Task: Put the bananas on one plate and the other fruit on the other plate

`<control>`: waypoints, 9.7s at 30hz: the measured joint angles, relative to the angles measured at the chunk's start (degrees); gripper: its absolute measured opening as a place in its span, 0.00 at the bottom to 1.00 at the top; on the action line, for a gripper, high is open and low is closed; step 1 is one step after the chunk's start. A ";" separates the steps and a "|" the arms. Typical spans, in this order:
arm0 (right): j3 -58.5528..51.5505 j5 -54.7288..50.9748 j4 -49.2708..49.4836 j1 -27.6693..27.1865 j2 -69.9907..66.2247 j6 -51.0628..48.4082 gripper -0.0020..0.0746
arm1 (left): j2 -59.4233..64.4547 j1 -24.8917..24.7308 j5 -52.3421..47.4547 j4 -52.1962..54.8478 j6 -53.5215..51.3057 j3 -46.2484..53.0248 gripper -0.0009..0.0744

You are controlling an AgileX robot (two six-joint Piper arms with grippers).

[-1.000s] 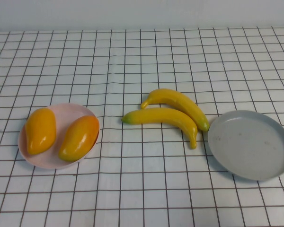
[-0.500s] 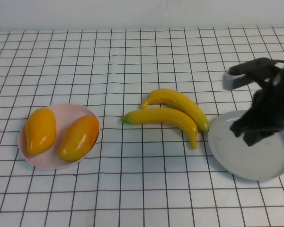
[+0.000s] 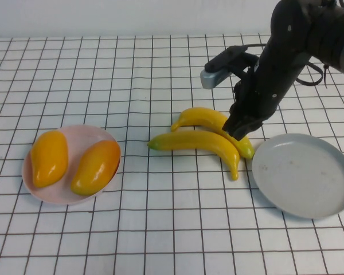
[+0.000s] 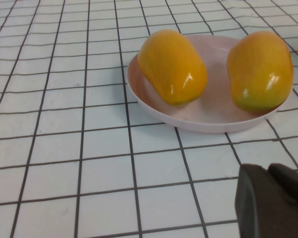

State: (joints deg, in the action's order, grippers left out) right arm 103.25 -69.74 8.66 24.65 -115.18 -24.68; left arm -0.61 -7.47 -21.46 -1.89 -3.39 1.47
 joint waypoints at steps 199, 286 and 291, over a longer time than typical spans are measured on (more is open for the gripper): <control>-39.97 27.58 -16.16 -3.89 16.55 30.44 0.63 | -0.10 0.00 0.00 0.00 -0.21 0.00 0.02; -104.63 65.59 -6.90 -33.57 115.78 29.97 0.01 | -0.10 0.00 0.00 0.00 -0.21 0.00 0.02; -104.63 57.60 -8.66 -33.57 115.78 28.08 0.01 | -0.10 0.00 0.00 0.00 -0.21 0.00 0.02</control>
State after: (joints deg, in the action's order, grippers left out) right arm -1.38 -12.13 0.00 -8.92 0.60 3.40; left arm -0.70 -7.47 -21.46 -1.89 -3.60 1.47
